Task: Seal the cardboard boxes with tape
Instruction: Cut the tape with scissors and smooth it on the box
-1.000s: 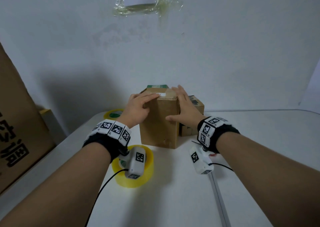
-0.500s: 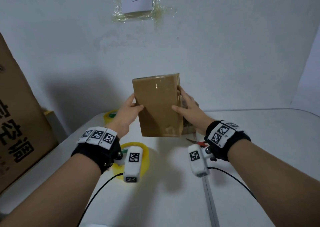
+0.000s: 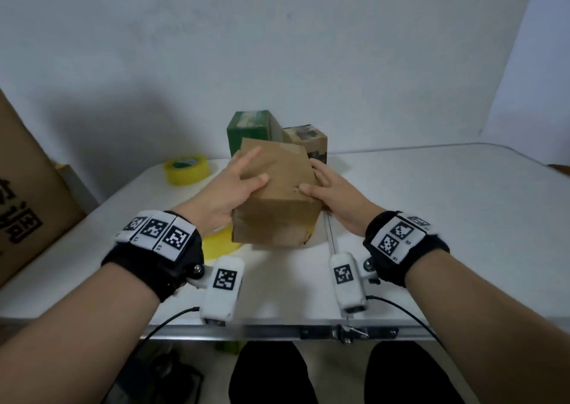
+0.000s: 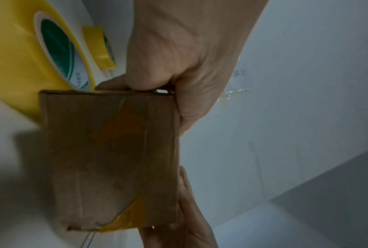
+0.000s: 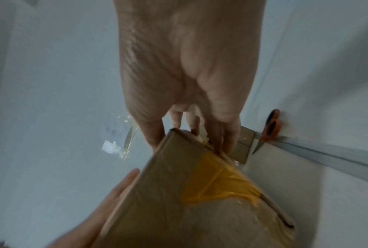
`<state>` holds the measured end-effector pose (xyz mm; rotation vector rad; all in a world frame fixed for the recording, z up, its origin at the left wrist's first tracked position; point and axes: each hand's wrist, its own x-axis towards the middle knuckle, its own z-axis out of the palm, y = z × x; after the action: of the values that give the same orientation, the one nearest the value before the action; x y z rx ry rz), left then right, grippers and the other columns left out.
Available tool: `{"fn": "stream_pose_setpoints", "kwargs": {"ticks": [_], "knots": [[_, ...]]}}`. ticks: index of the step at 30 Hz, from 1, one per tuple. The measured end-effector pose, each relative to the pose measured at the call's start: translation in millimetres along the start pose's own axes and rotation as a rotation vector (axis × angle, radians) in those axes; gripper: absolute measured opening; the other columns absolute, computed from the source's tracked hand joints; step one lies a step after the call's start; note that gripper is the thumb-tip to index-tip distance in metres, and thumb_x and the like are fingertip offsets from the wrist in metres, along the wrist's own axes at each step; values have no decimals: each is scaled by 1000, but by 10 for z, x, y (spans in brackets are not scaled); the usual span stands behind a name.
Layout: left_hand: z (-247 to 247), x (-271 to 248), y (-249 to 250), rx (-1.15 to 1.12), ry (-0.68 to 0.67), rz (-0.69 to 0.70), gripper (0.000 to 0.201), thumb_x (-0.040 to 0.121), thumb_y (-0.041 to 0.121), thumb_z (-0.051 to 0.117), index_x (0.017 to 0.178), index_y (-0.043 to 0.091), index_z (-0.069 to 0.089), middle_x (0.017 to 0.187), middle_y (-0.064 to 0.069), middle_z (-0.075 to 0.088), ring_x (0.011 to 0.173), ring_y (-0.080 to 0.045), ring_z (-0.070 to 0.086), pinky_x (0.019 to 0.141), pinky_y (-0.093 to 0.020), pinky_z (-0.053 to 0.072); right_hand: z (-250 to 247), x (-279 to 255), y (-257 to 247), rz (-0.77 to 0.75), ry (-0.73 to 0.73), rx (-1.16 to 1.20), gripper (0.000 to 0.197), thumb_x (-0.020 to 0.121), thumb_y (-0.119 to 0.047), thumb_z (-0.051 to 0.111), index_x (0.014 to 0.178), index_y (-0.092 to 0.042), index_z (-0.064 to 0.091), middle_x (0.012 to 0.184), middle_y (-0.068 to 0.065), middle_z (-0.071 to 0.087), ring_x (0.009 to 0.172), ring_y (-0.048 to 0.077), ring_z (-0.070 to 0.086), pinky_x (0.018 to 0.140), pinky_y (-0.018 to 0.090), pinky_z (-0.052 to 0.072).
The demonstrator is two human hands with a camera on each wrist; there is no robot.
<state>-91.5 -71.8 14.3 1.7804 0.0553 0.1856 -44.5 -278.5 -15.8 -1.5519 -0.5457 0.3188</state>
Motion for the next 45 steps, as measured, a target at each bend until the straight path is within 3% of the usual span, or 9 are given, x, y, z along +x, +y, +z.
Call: {"fn": "stream_pose_setpoints", "kwargs": {"ticks": [3,7,11,13,18,34,37,42,45], "knots": [[77,-80,-91,76,-41,94,60,95,20,62,142,48,40,159,24,3,142,-4,22,102,-20,42,-58,-93,94,22,-10,139,68,96,4,52,145,-35,25,141,-13,49,111,9,62,79,22,53],[152,-134,-298,59,-57,186,82,91,12,66,147,52,23,155,30,-4,135,13,11,81,8,31,-131,-158,128,-41,33,228,86,91,20,38,157,-28,10,161,-10,22,131,8,44,92,23,50],[142,-102,-336,-43,-90,141,104,67,20,84,142,61,24,160,19,6,144,-5,22,114,-26,31,-88,-215,86,-122,54,244,93,86,30,33,156,-27,11,162,-10,18,136,6,35,88,17,51],[135,-89,-338,-30,-122,141,103,63,23,85,139,63,28,160,14,12,144,-11,27,116,-37,30,-64,-231,165,-126,72,239,96,84,30,36,157,-27,9,163,-11,15,143,7,29,90,17,50],[193,-82,-378,-9,-112,176,95,81,1,73,148,48,25,159,22,4,144,-2,18,101,-11,32,-24,-257,309,-138,104,196,101,81,27,48,158,-24,6,162,-12,16,143,8,32,108,29,43],[232,-138,-378,-22,-81,201,94,84,-5,68,149,47,25,158,26,-2,141,5,13,84,6,34,4,-277,352,-158,146,256,95,86,25,43,156,-28,6,162,-15,13,145,8,28,107,29,44],[233,-135,-397,-9,-75,204,94,84,-5,68,149,48,25,158,26,-2,141,6,13,83,6,34,4,-270,386,-159,118,259,100,83,25,42,156,-32,5,162,-18,11,147,15,27,92,21,48],[215,-69,-394,-3,-80,182,92,84,-4,68,147,49,27,158,27,0,142,5,15,89,1,33,-11,-255,348,-112,84,230,104,78,26,38,157,-33,4,160,-19,18,142,8,34,99,25,45],[187,38,-345,147,-49,167,84,89,13,68,149,49,21,160,20,-2,146,-6,16,109,-18,28,-48,-116,234,-71,119,83,96,79,15,48,155,-34,17,150,-10,41,127,11,51,99,31,49]]}}
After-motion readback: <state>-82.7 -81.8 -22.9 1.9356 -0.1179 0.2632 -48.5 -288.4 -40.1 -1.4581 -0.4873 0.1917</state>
